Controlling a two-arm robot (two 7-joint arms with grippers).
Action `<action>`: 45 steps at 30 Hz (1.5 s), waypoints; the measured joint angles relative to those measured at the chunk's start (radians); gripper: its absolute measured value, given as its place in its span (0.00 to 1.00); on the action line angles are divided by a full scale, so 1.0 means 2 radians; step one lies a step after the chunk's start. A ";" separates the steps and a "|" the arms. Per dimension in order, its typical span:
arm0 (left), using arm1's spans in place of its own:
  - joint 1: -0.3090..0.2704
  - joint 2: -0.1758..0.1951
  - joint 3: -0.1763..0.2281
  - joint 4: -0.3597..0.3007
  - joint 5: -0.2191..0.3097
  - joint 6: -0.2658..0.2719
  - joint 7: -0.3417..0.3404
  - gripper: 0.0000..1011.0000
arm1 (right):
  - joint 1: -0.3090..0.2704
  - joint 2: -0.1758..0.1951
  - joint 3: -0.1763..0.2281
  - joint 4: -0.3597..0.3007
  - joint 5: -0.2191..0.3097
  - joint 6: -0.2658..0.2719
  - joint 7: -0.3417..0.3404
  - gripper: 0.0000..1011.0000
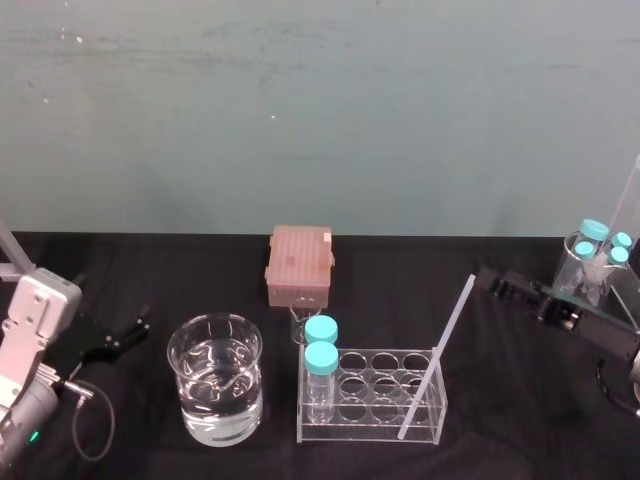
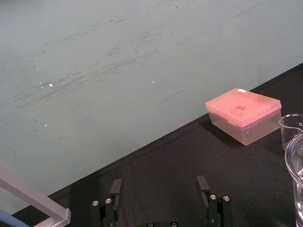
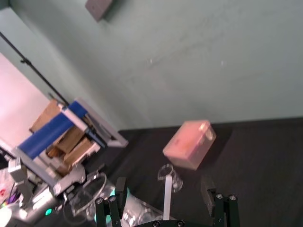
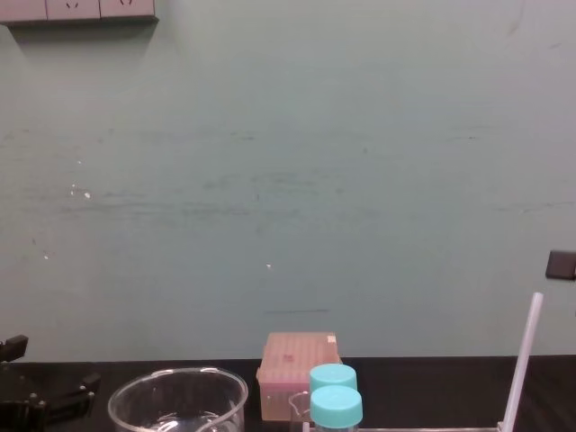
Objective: Pick up the stirring rod with one hand, then place it down.
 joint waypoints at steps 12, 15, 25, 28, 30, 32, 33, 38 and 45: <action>0.000 0.000 0.000 0.000 0.000 0.000 0.000 0.99 | 0.023 0.012 -0.042 0.021 0.003 0.019 0.022 0.99; 0.000 0.000 0.000 0.000 0.000 0.000 0.000 0.99 | 0.032 0.011 -0.055 0.027 -0.001 0.019 0.025 0.99; 0.000 0.000 0.000 0.000 0.000 0.000 0.000 0.99 | 0.050 0.008 -0.081 0.046 -0.008 0.012 0.025 0.99; 0.000 0.000 0.000 0.000 0.000 0.000 0.000 0.99 | 0.054 0.007 -0.087 0.051 -0.008 0.010 0.024 0.99; 0.000 0.000 0.000 0.000 0.000 0.000 0.000 0.99 | 0.056 0.007 -0.091 0.054 -0.007 0.008 0.023 0.99; 0.000 0.000 0.000 0.000 0.000 0.000 0.000 0.99 | 0.058 0.007 -0.094 0.055 -0.007 0.007 0.023 0.99; 0.000 0.000 0.000 0.000 0.000 0.000 0.000 0.99 | 0.059 0.007 -0.095 0.056 -0.006 0.006 0.023 0.99; 0.000 0.000 0.000 0.000 0.000 0.000 0.000 0.99 | 0.063 0.008 -0.103 0.060 -0.003 0.002 0.021 0.99; 0.000 0.000 0.000 0.000 0.000 0.000 0.000 0.99 | 0.069 0.009 -0.110 0.064 -0.002 -0.001 0.022 0.99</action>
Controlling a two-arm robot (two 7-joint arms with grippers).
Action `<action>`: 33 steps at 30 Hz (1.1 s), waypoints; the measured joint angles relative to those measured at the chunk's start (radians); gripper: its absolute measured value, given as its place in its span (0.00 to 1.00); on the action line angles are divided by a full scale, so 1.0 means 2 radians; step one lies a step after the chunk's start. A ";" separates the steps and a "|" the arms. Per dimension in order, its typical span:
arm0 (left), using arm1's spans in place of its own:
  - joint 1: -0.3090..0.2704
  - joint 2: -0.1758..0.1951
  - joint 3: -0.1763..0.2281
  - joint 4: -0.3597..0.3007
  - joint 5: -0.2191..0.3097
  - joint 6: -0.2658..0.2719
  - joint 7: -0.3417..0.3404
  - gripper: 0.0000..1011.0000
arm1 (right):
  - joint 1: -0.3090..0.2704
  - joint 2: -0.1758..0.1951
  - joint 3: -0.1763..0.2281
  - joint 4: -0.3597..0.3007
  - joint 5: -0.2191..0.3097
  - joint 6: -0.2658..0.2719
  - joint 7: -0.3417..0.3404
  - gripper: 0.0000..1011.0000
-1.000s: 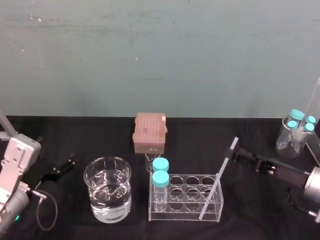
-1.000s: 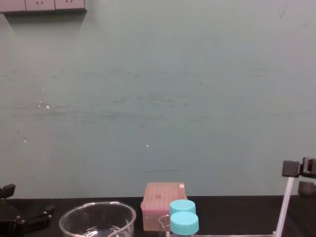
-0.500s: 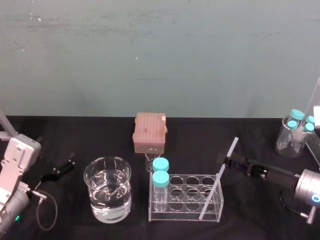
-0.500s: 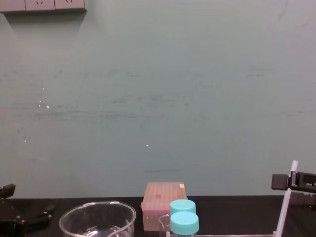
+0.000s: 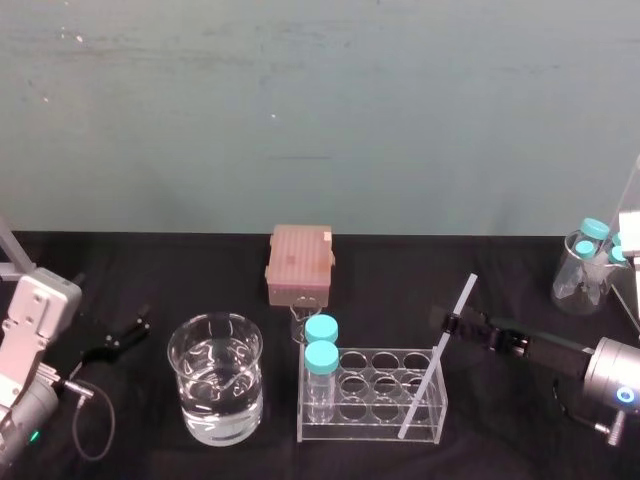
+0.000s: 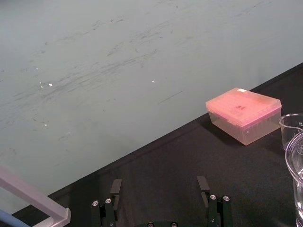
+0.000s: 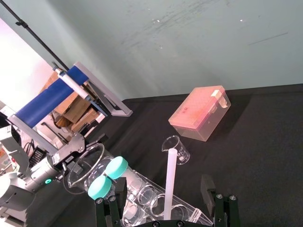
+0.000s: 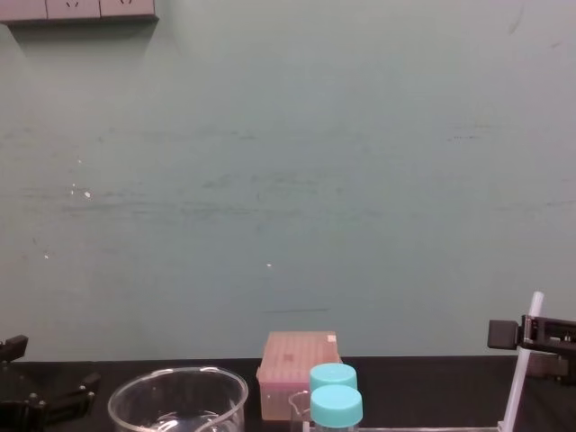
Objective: Pick up the stirring rod with one hand, then place it down.
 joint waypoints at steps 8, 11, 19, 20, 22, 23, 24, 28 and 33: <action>0.000 0.000 0.000 0.000 0.000 0.000 0.000 0.99 | -0.001 0.000 0.002 -0.001 0.000 0.000 0.000 0.97; 0.000 0.000 0.000 0.000 0.000 0.000 0.000 0.99 | -0.002 0.000 0.002 -0.002 0.000 0.000 0.000 0.92; 0.000 0.000 0.000 0.000 0.000 0.000 0.000 0.99 | -0.002 0.000 0.003 -0.002 0.000 0.000 -0.001 0.73; 0.000 0.000 0.000 0.000 0.000 0.000 0.000 0.99 | -0.002 0.000 0.003 -0.002 0.000 0.000 -0.001 0.70; 0.000 0.000 0.000 0.000 0.000 0.000 0.000 0.99 | -0.002 0.000 0.003 -0.002 0.000 0.000 -0.001 0.61; 0.000 0.000 0.000 0.000 0.000 0.000 0.000 0.99 | -0.002 0.000 0.003 -0.002 0.000 0.000 -0.001 0.59; 0.000 0.000 0.000 0.000 0.000 0.000 0.000 0.99 | -0.002 0.000 0.003 -0.002 0.000 0.000 -0.001 0.57; 0.000 0.000 0.000 0.000 0.000 0.000 0.000 0.99 | -0.003 0.000 0.004 -0.003 0.000 0.000 -0.001 0.43; 0.000 0.000 0.000 0.000 0.000 0.000 0.000 0.99 | -0.003 0.000 0.004 -0.003 0.000 0.000 -0.001 0.25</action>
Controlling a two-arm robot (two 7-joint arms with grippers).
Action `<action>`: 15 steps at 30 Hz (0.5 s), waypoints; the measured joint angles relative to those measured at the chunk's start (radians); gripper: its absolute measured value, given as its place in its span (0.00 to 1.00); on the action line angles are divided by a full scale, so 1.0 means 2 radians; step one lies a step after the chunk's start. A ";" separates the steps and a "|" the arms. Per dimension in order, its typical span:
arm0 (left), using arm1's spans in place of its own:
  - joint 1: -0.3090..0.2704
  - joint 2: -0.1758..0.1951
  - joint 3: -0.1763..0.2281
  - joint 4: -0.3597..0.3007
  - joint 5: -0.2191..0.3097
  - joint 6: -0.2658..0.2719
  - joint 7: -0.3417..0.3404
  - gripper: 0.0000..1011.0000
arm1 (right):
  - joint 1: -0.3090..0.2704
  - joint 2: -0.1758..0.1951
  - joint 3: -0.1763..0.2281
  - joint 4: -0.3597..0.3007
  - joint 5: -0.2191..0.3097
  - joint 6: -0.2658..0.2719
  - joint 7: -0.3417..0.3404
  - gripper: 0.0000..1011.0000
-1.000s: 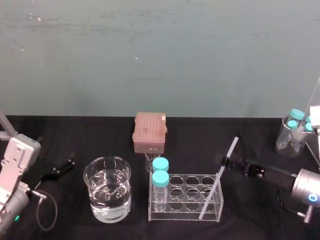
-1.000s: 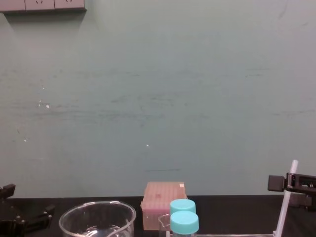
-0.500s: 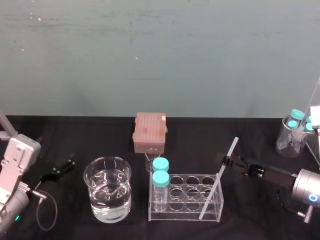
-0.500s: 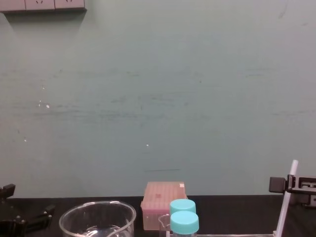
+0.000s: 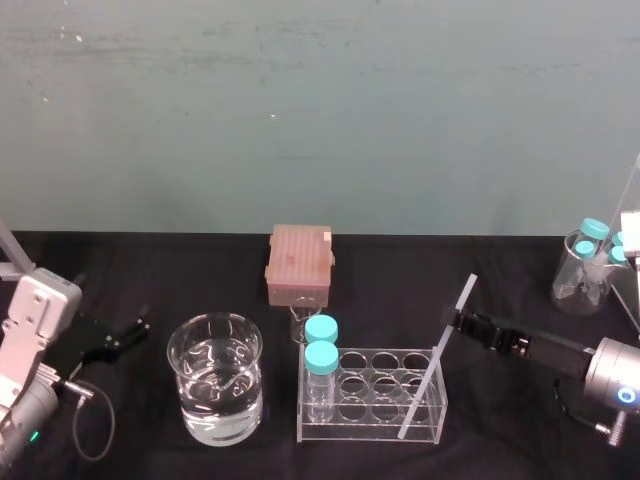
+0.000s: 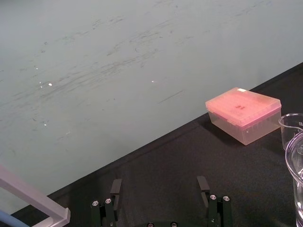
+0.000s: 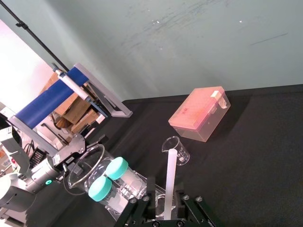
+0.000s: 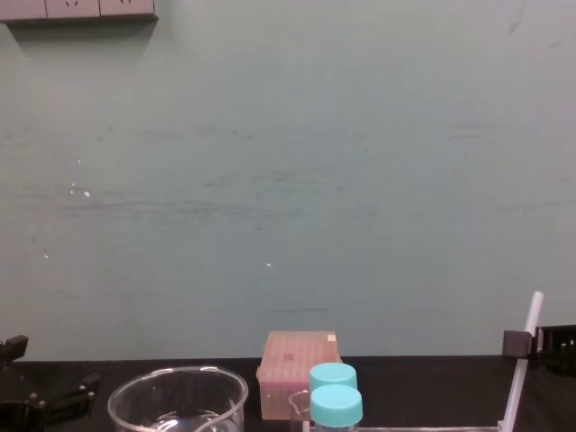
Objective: Pick up the stirring rod with one hand, then place it down.
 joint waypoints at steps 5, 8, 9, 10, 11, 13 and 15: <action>0.000 0.000 0.000 0.000 0.000 0.000 0.000 0.99 | 0.000 0.000 0.000 0.000 0.000 0.000 0.000 0.11; 0.000 0.000 0.000 0.000 0.000 0.000 0.000 0.99 | 0.000 0.000 0.000 0.000 0.000 0.000 0.000 0.07; 0.000 0.000 0.000 0.000 0.000 0.000 0.000 0.99 | 0.000 0.000 0.000 0.000 0.000 0.000 0.000 0.07; 0.000 0.000 0.000 0.000 0.000 0.000 0.000 0.99 | 0.000 0.000 0.000 0.000 0.000 0.000 0.000 0.07; 0.000 0.000 0.000 0.000 0.000 0.000 0.000 0.99 | 0.000 0.000 0.000 0.000 0.000 0.000 0.000 0.07; 0.000 0.000 0.000 0.000 0.000 0.000 0.000 0.99 | 0.000 0.000 0.000 0.000 0.000 0.000 0.000 0.07; 0.000 0.000 0.000 0.000 0.000 0.000 0.000 0.99 | 0.000 0.001 0.000 0.000 0.000 -0.001 0.000 0.07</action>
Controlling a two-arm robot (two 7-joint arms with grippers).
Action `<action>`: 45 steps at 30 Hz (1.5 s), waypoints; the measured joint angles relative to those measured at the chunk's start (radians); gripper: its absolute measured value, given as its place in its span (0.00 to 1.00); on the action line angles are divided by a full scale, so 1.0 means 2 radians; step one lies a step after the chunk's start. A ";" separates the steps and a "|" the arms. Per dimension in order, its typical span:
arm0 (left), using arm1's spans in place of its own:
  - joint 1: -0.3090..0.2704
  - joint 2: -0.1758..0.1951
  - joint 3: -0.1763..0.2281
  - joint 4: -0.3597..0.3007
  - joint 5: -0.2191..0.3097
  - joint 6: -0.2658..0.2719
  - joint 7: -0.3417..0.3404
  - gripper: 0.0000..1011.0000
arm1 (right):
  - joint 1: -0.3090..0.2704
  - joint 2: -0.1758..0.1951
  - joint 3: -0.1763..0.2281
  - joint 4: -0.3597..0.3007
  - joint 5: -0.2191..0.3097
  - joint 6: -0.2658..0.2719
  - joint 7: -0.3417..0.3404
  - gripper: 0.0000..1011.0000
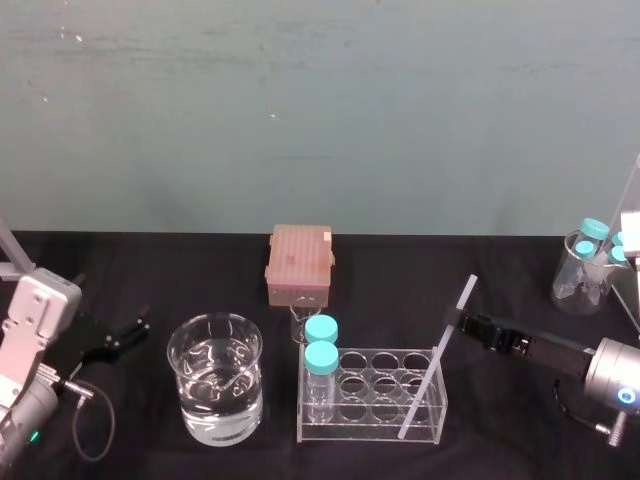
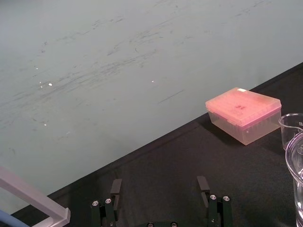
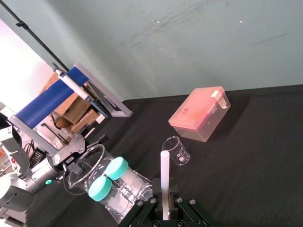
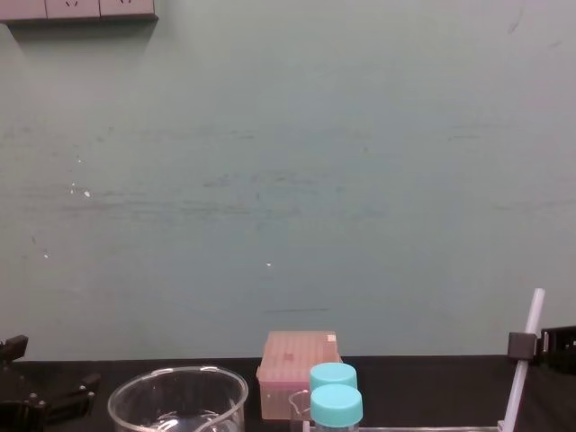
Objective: Pick up the stirring rod with one hand, then place it down.
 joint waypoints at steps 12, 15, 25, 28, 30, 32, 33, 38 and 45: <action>0.000 0.000 0.000 0.000 0.000 0.000 0.000 0.99 | 0.005 0.037 -0.014 -0.046 -0.028 -0.050 0.013 0.07; 0.000 0.000 0.000 0.000 0.000 0.000 0.000 0.99 | 0.011 0.045 -0.018 -0.054 -0.033 -0.053 0.018 0.07; 0.000 0.000 0.000 0.000 0.000 0.000 0.000 0.99 | 0.047 0.074 -0.026 -0.084 -0.057 -0.064 0.027 0.07; 0.000 0.000 0.000 0.000 0.000 0.000 0.000 0.99 | 0.057 0.076 -0.026 -0.086 -0.061 -0.065 0.026 0.07; 0.000 0.000 0.000 0.000 0.000 0.000 0.000 0.99 | 0.065 0.077 -0.026 -0.086 -0.065 -0.065 0.025 0.07; 0.000 0.000 0.000 0.000 0.000 0.000 0.000 0.99 | 0.073 0.075 -0.026 -0.085 -0.069 -0.065 0.020 0.07; 0.000 0.000 0.000 0.000 0.000 0.000 0.000 0.99 | 0.076 0.074 -0.026 -0.084 -0.070 -0.065 0.017 0.07; 0.000 0.000 0.000 0.000 0.000 0.000 0.000 0.99 | 0.089 0.064 -0.029 -0.079 -0.080 -0.063 -0.001 0.07; 0.000 0.000 0.000 0.000 0.000 0.000 0.000 0.99 | 0.097 0.053 -0.032 -0.076 -0.092 -0.056 -0.027 0.07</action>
